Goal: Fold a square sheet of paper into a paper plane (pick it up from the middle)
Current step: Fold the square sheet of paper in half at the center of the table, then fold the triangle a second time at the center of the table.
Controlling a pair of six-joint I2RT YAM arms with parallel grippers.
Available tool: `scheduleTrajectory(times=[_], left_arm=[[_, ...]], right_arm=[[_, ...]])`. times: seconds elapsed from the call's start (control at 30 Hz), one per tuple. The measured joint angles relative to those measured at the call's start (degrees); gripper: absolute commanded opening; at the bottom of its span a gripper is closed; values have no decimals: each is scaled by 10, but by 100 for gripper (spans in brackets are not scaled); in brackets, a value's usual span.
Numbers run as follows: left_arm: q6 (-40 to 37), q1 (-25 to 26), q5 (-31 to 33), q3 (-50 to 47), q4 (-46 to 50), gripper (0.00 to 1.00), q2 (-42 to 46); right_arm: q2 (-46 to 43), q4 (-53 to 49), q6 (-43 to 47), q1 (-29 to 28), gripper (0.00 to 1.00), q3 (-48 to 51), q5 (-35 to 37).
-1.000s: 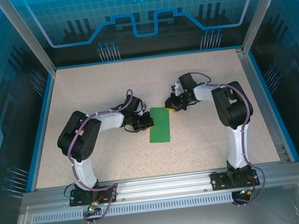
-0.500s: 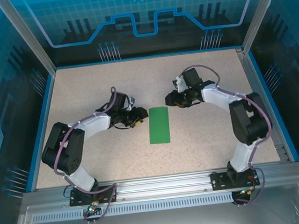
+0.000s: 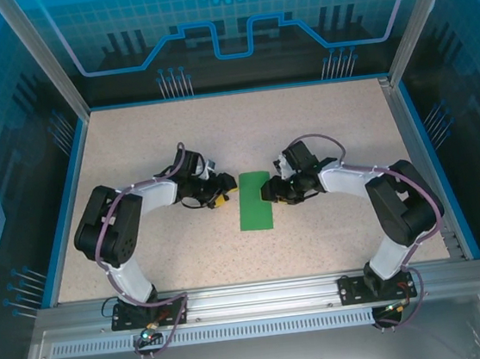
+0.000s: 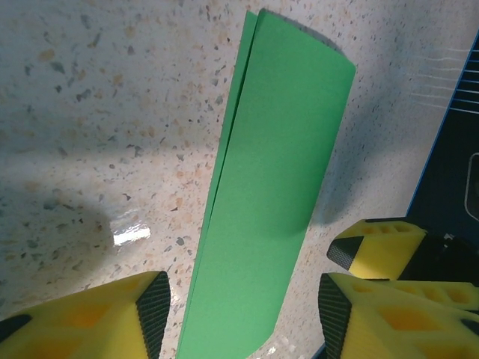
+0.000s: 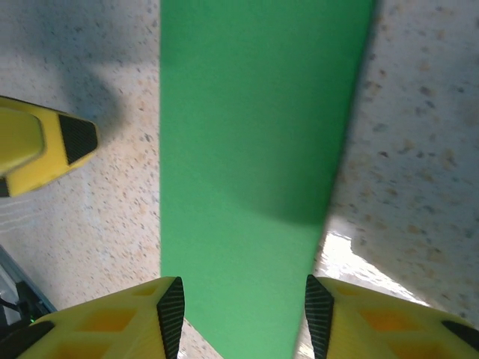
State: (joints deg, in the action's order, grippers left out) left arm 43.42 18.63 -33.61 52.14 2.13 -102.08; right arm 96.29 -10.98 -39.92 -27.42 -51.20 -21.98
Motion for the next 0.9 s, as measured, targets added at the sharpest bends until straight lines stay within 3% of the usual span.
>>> scheduleTrajectory(times=[0.9], left_arm=[[0, 16, -14, 35, 2, 58, -33]], right_arm=[[42, 19, -17, -15, 47, -3, 26]])
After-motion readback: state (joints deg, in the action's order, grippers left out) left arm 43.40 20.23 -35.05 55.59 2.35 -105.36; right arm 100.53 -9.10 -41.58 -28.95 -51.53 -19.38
